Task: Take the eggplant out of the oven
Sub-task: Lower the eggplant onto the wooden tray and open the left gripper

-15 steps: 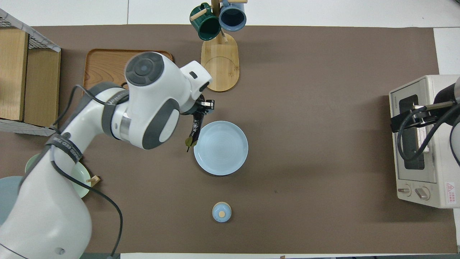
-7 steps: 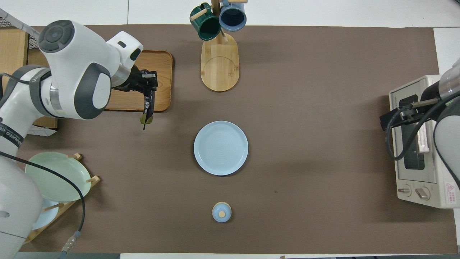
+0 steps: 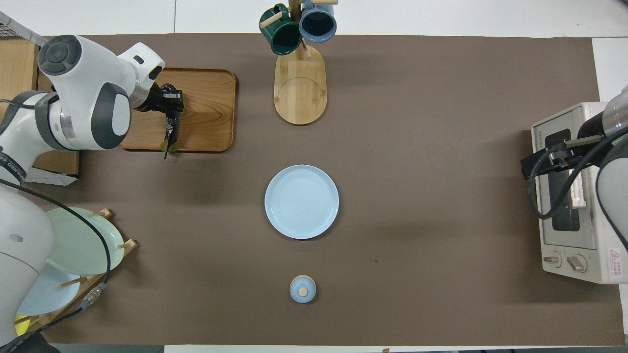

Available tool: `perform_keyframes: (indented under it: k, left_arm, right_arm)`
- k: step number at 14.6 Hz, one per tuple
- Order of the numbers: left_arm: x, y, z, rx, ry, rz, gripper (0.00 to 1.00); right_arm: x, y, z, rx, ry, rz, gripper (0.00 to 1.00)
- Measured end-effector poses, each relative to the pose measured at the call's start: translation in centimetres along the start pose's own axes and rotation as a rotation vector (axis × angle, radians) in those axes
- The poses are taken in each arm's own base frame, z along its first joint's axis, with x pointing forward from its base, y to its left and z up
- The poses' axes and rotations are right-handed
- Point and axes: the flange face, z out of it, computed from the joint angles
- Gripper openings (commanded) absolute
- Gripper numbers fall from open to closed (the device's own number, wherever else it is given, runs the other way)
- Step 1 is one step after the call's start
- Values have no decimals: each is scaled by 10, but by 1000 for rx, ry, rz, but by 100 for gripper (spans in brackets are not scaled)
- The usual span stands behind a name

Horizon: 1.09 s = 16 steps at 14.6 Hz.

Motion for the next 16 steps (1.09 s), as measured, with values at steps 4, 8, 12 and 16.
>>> perform_keyframes:
  k: [4,8,12,16]
  left_arm:
    - [4,-4,0,0,33,15,0]
    - [4,-4,1,0,32,17,0]
    - [4,-5,1,23,34,36,100]
    - [6,-5,-2,32,35,44,100]
  right_arm:
    - [-1,6,0,1,0,12,100]
    - [-2,8,0,2,1,17,100]
    - [-2,12,-1,3,2,24,100]
    - [-2,12,-1,3,2,24,100]
